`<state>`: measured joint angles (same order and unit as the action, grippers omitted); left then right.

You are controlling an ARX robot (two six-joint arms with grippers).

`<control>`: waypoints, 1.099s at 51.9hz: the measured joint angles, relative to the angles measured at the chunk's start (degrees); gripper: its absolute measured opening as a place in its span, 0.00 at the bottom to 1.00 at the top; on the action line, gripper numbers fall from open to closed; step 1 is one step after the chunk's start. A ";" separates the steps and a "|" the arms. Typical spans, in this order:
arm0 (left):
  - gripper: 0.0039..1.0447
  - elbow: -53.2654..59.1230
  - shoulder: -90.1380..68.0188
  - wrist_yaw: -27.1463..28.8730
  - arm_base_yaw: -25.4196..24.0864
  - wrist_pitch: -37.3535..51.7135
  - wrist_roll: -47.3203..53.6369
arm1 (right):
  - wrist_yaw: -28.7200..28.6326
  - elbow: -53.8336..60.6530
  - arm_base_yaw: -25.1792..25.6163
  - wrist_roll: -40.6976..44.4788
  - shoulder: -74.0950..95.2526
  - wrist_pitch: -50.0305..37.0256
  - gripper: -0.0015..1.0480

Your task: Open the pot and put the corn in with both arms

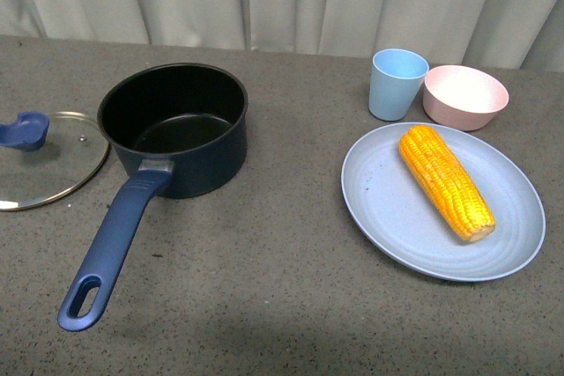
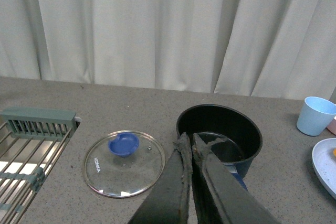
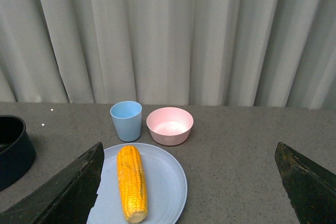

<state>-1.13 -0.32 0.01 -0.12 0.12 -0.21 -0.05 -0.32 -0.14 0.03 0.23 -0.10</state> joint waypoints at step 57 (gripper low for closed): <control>0.94 0.00 0.09 0.00 0.00 0.00 0.00 | 0.22 -45.07 -8.31 -2.01 111.08 -13.66 0.91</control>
<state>-1.13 -0.23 0.01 -0.12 0.12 -0.21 0.16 -45.39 -8.45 -1.98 111.31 -13.76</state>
